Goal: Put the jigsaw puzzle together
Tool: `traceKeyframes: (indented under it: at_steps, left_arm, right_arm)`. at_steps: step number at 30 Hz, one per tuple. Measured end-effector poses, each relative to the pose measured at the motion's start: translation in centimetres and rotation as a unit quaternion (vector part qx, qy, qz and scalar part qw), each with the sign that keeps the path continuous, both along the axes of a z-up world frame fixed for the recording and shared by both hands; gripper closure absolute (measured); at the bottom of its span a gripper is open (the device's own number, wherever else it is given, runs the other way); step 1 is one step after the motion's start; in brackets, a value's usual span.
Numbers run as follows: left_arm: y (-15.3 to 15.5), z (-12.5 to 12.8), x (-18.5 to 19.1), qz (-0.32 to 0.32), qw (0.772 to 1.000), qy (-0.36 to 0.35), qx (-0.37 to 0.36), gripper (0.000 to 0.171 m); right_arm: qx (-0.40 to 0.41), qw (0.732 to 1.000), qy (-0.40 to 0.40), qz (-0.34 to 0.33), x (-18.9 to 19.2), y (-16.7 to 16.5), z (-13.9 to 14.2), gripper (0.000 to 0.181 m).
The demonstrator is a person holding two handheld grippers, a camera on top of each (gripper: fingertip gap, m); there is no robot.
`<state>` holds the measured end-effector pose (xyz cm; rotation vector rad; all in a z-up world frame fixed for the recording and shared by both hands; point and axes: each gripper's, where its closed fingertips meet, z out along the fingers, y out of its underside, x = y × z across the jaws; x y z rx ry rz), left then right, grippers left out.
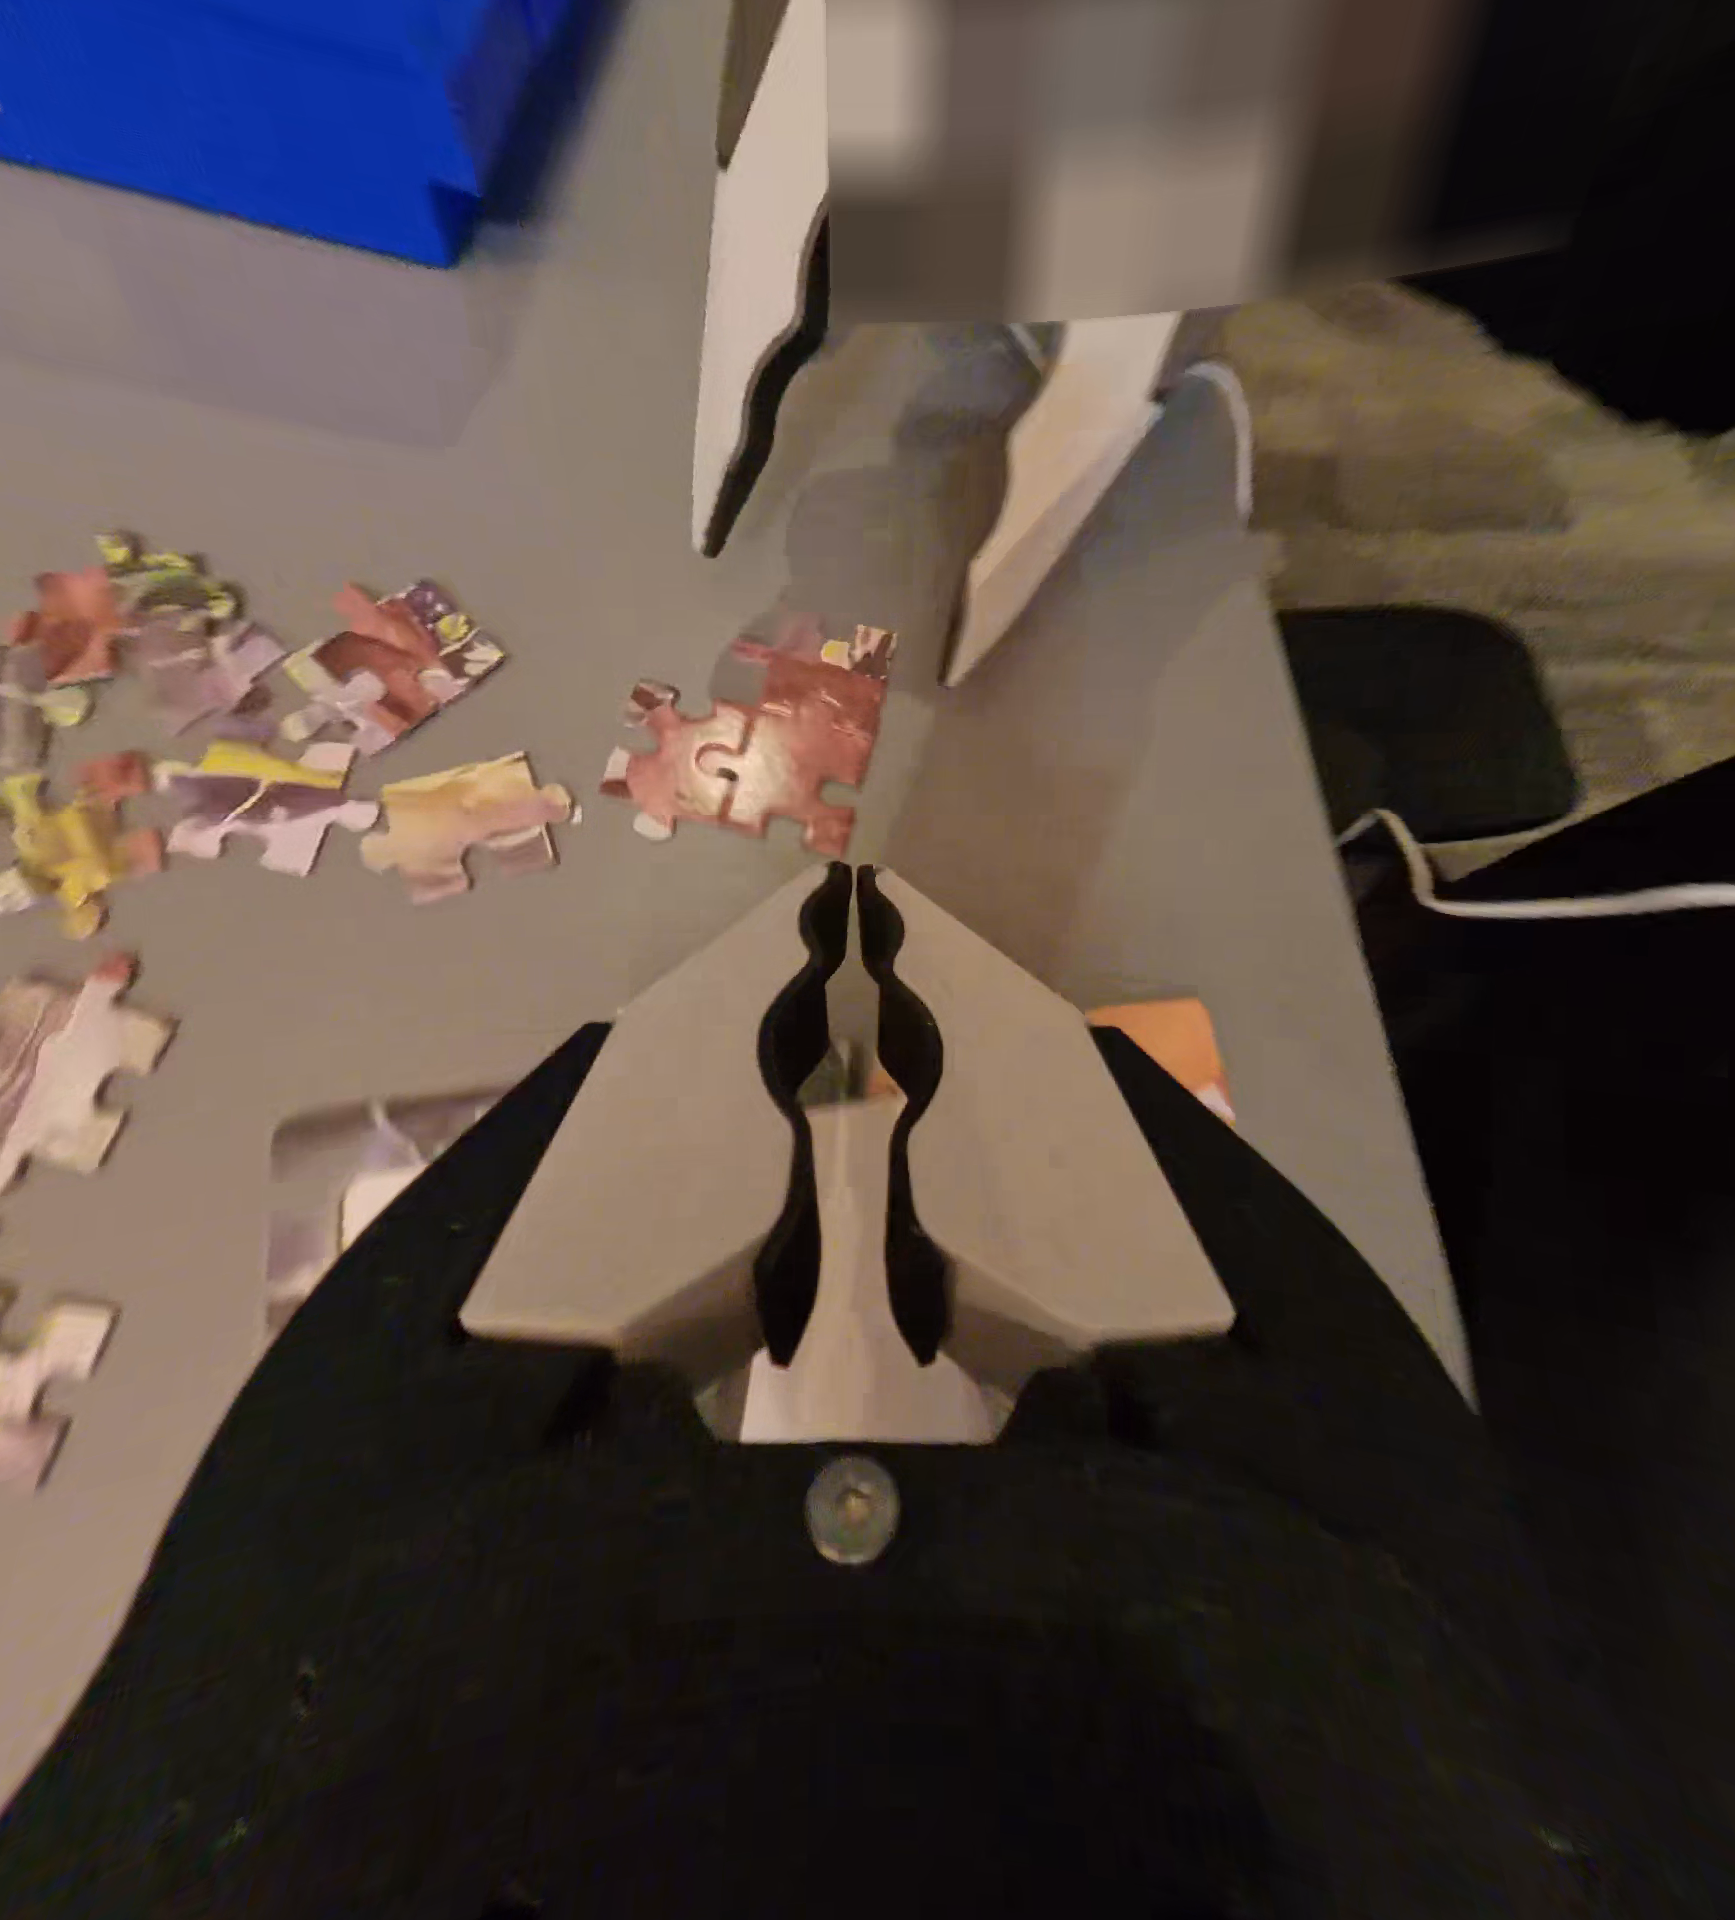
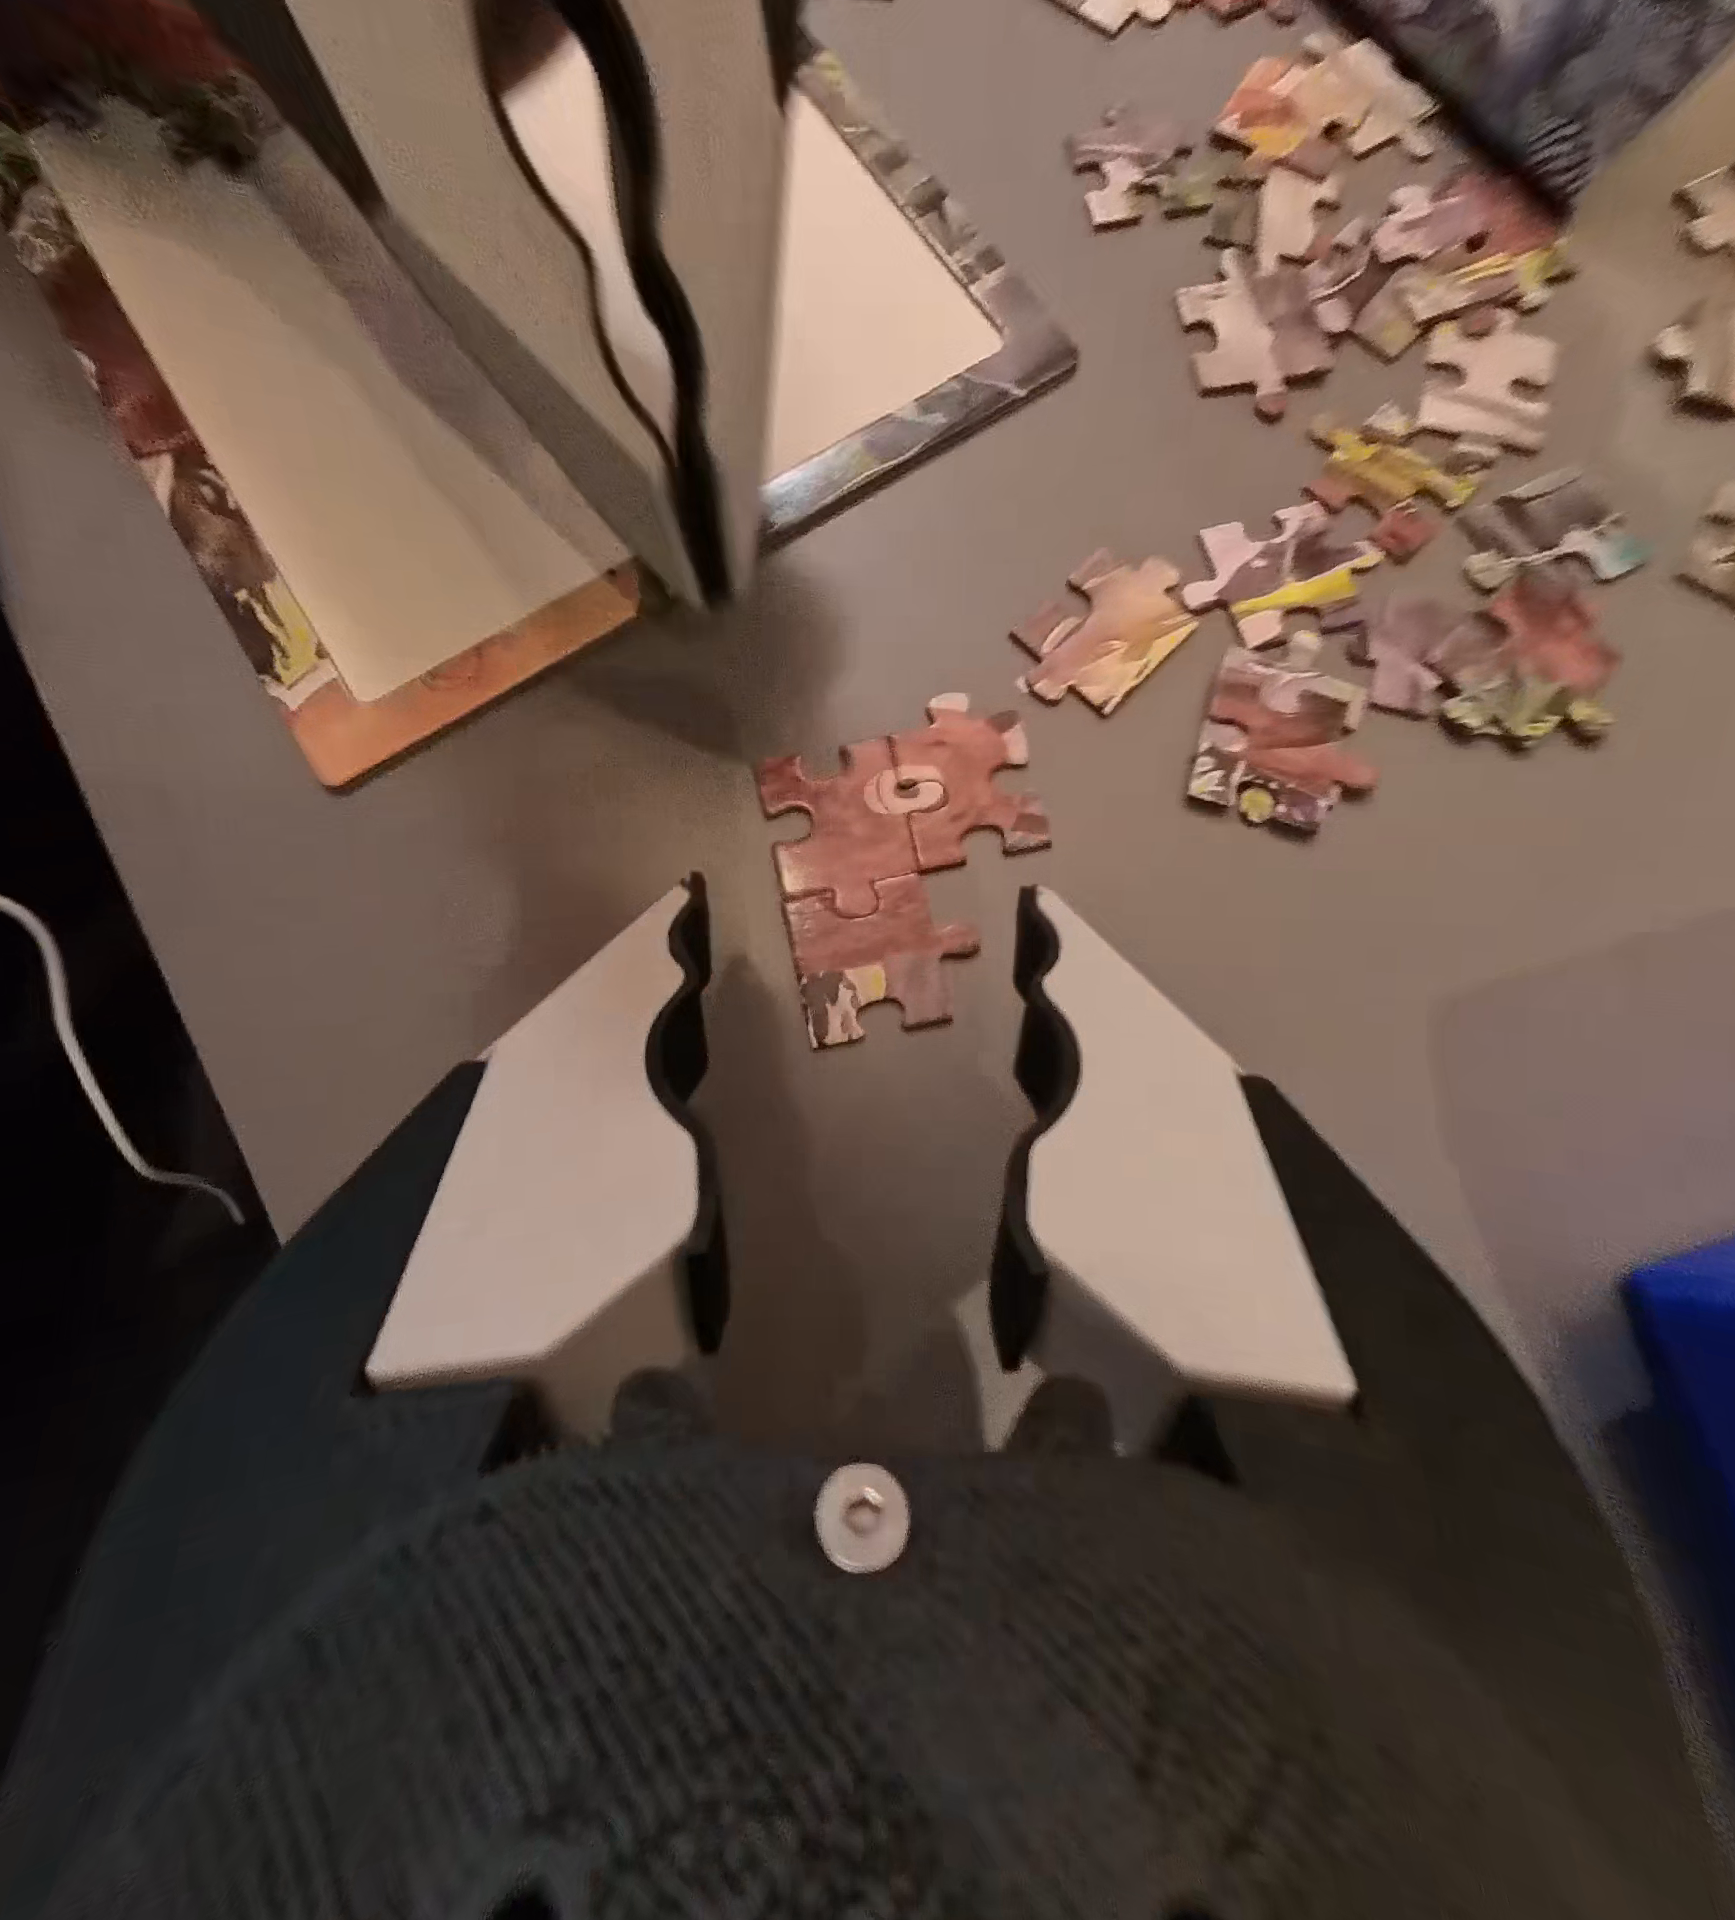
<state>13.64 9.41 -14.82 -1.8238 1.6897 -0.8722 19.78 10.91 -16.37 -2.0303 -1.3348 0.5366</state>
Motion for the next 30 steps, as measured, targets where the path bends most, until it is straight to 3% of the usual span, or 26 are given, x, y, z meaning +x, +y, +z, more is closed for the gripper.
traceKeyframes:
  at_steps: [4, 8, 15, 23, 25, 27, 30]
  left_arm:
    - [0.9, -3.3, 3.3, -0.013, 0.997, 0.070, -0.004, 0.171]
    - [1.3, -4.4, 4.4, -0.010, 0.997, 0.076, -0.024, 0.171]
    - [1.1, -4.5, 4.4, 0.024, 0.995, 0.060, -0.079, 0.171]
    - [0.7, -4.4, 4.4, 0.026, 0.996, 0.068, -0.055, 0.171]
    - [0.6, -4.4, 4.4, 0.029, 0.996, 0.066, -0.060, 0.171]
    - [0.6, -4.3, 4.4, 0.030, 0.996, 0.063, -0.055, 0.171]
    - [0.6, -4.3, 4.4, 0.030, 0.997, 0.062, -0.047, 0.171]
  right_arm:
    - [-0.020, 0.999, -0.013, 0.021, 0.0, 0.3, -1.6, 0.125]
    - [-0.024, 0.999, -0.031, 0.032, 0.2, 0.4, -2.6, 0.135]
    - [-0.028, 0.998, -0.053, 0.031, 0.3, -0.3, -2.7, 0.142]
    - [-0.053, 0.998, -0.027, 0.019, 0.3, -0.7, -2.7, 0.143]
    - [-0.061, 0.998, -0.005, 0.025, 0.1, -1.1, -2.1, 0.162]
    - [-0.077, 0.996, 0.034, 0.026, -0.5, -1.5, -1.0, 0.157]
    - [-0.060, 0.998, -0.011, 0.008, 0.7, -1.1, -1.8, 0.147]
